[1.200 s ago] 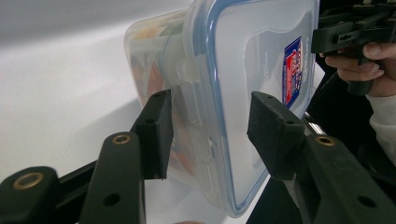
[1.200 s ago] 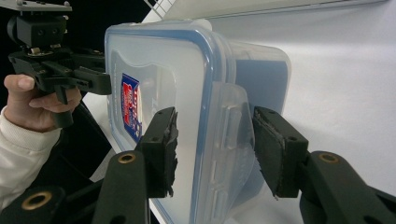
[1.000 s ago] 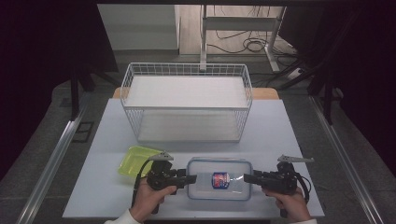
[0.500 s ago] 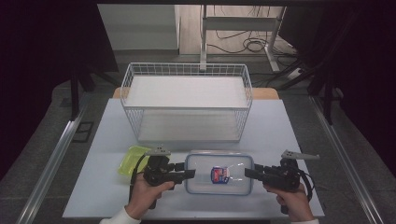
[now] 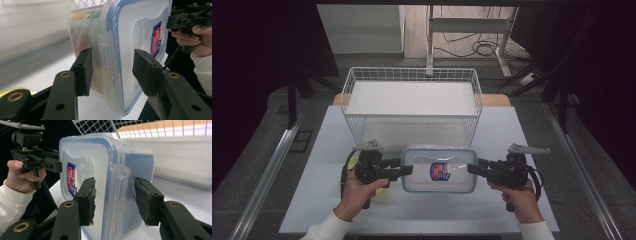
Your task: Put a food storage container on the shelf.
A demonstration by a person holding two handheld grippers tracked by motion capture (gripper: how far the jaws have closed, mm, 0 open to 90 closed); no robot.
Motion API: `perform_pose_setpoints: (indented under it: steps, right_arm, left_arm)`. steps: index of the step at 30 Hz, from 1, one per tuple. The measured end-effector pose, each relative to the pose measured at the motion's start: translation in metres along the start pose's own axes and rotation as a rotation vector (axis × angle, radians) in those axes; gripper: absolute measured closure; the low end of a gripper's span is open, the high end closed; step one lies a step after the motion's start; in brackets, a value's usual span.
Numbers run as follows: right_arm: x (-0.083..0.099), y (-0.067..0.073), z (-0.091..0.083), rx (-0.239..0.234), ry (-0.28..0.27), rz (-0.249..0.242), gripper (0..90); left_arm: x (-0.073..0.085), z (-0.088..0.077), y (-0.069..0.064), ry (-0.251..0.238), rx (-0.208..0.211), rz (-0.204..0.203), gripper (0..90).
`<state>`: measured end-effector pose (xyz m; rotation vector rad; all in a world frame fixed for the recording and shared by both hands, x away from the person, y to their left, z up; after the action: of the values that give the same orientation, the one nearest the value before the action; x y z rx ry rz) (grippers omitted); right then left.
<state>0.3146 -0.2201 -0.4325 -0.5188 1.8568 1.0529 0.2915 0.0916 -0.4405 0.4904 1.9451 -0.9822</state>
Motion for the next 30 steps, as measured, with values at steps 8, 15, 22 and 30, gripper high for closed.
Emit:
perform_pose_setpoints:
  steps: [8,15,22,30]
  right_arm:
    - [-0.031,0.014,0.011,-0.026,-0.031,-0.035,52.9]
    - [-0.061,0.024,0.017,-0.034,-0.053,-0.075,53.0]
    - [-0.084,0.032,0.024,-0.035,-0.053,-0.109,53.0]
    - [-0.099,0.036,0.033,-0.038,-0.064,-0.123,53.1]
  left_arm:
    - [-0.034,-0.016,0.002,-0.032,0.002,0.035,51.1]
    - [-0.061,-0.026,0.001,-0.069,-0.001,0.058,51.1]
    - [-0.076,-0.032,0.003,-0.099,-0.006,0.060,50.8]
    - [-0.092,-0.037,0.008,-0.109,-0.020,0.072,50.1]
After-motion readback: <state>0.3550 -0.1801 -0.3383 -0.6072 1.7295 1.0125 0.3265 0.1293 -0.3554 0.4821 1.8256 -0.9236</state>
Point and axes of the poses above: each handheld gripper's, and its own axes: z roughly forward along the jaws, x roughly out of its underside, y roughly to its left, the point moved 5 cm from there along z, roughly forward along the jaws, and after that the axes turned 12 degrees about -y, right-handed, at the moved point
